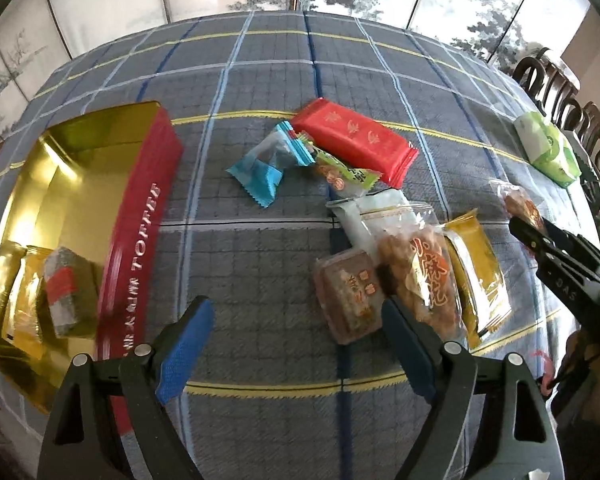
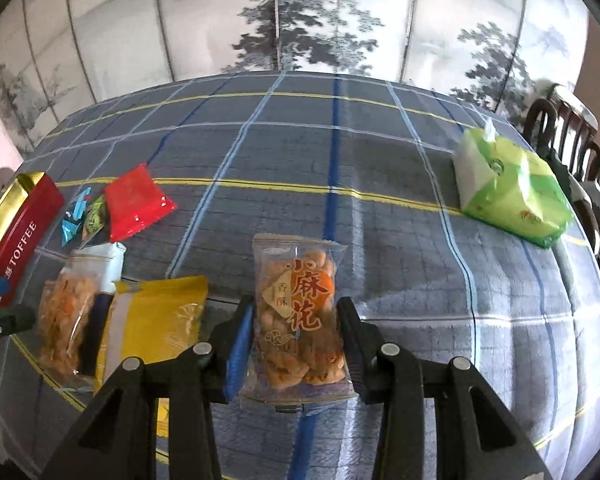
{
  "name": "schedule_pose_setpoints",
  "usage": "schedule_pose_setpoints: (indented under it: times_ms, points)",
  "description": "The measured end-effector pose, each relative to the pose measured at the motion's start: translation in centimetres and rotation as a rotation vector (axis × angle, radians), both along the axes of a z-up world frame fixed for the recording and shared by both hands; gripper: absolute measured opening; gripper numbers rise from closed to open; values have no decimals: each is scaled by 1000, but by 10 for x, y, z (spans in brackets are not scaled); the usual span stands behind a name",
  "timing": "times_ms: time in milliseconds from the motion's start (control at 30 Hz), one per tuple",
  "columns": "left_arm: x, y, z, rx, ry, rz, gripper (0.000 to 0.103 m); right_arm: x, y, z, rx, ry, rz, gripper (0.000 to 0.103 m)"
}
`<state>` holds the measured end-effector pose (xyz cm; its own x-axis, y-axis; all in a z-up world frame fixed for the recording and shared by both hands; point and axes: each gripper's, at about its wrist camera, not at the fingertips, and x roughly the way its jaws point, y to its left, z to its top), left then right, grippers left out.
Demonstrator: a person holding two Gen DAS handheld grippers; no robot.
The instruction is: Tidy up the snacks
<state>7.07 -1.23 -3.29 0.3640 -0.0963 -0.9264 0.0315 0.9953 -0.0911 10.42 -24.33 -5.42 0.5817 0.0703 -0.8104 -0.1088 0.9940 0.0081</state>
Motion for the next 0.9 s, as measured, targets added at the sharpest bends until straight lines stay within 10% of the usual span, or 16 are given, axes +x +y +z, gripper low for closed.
schedule_pose_setpoints:
  times_ms: [900]
  points:
    - [5, -10, -15, -48, 30, -44, 40, -6, -7, -14, 33, 20, 5, 42]
